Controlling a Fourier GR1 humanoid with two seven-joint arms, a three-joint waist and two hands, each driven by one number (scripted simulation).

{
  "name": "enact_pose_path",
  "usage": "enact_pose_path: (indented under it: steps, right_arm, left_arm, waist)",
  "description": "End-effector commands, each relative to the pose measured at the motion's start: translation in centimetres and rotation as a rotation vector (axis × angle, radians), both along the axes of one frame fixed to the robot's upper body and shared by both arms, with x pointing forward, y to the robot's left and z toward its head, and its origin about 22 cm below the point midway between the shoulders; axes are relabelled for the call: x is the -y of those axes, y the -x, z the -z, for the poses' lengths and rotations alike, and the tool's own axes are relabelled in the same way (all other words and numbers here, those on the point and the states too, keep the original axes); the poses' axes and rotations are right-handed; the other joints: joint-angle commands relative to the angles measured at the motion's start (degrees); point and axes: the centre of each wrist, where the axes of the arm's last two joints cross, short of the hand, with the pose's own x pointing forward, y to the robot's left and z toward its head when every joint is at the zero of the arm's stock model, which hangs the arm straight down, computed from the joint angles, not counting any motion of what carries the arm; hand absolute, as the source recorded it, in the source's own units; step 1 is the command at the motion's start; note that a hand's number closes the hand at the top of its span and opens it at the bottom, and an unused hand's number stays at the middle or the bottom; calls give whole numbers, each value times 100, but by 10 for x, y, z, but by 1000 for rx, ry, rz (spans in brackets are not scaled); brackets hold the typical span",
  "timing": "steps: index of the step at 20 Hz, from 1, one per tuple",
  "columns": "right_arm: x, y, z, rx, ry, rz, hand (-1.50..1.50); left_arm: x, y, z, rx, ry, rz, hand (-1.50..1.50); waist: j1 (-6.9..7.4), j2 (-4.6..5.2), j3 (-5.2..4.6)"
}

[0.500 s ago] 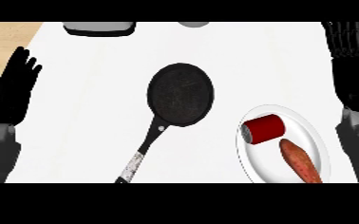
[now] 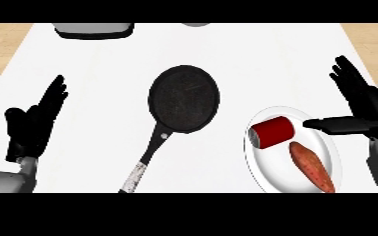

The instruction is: Pick the sweet potato from the plate and place it in the pan

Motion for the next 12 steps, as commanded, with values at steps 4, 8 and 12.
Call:
enact_pose_path:
  steps: [4, 8, 12]
  right_arm:
    - [101, 60, -4, -359, 200, 77, -150]
    - [107, 55, -28, -394, 434, -105, -150]
    - [99, 34, -67, -441, 523, -246, -150]
  left_arm:
    - [24, 40, 32, -64, -51, 69, 0]
    - [33, 33, 19, -43, -50, 69, 0]
    - [34, 25, 11, -41, -72, 89, 0]
  waist:
    - [-18, -56, 4]
    - [85, -35, 10]
    - [123, -19, 5]
